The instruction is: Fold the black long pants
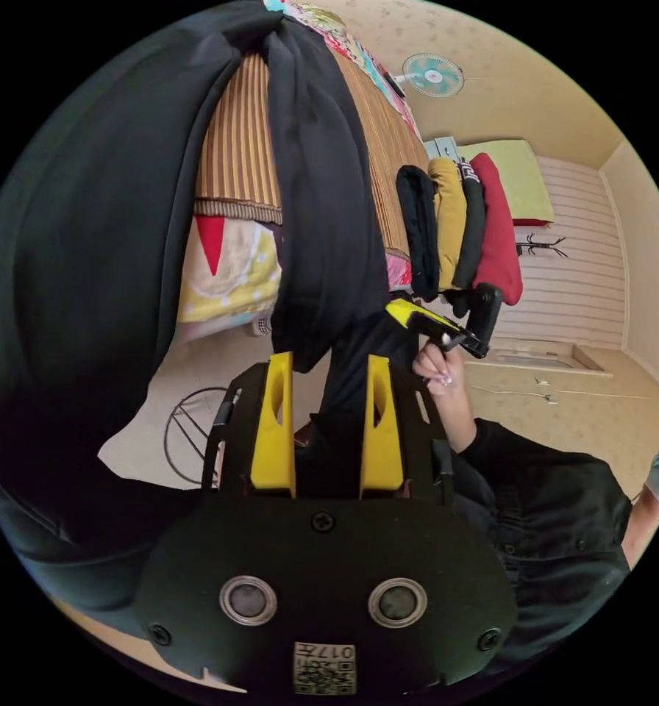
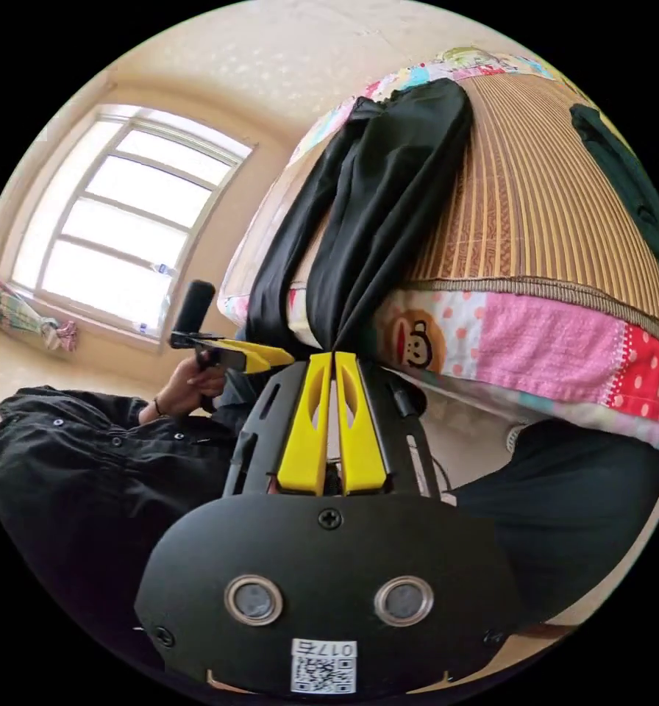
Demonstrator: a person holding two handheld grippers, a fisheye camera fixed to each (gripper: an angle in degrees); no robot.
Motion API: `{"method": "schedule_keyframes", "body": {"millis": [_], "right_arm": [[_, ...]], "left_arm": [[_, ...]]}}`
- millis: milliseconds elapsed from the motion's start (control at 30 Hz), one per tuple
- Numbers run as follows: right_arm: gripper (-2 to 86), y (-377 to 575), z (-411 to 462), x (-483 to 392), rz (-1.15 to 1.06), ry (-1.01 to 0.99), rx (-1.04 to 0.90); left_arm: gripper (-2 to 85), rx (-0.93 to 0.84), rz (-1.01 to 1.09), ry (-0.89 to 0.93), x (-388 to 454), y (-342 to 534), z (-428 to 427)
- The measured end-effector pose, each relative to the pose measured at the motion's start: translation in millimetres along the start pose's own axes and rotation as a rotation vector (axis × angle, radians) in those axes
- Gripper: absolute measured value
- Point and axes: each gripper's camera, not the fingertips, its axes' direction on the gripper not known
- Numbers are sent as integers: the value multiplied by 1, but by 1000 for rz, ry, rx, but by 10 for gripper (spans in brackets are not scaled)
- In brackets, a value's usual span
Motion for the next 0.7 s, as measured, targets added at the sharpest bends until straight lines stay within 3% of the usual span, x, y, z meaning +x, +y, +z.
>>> {"method": "schedule_keyframes", "body": {"millis": [100, 133, 200, 267, 333, 467, 567, 700], "right_arm": [[9, 26, -54, 25, -24, -450, 331], [8, 30, -58, 34, 54, -398, 351], [11, 36, -62, 47, 281, 47, 232], [17, 34, -56, 40, 293, 195, 143], [29, 31, -48, 28, 231, 198, 122], [74, 12, -16, 10, 159, 227, 82], [83, -8, 17, 4, 119, 263, 54], [88, -25, 75, 13, 239, 461, -78]], "left_arm": [[115, 17, 15, 109, -1, -11, 17], [106, 20, 21, 128, -1, -12, 20], [62, 21, 5, 128, -2, -16, 34], [74, 8, -37, 90, -3, -16, 42], [98, 22, -33, 64, 3, -11, 43], [89, 252, 6, -139, 31, 19, 22], [102, 218, 40, -145, 41, 14, 31], [102, 157, 46, -234, 47, 1, 63]]}}
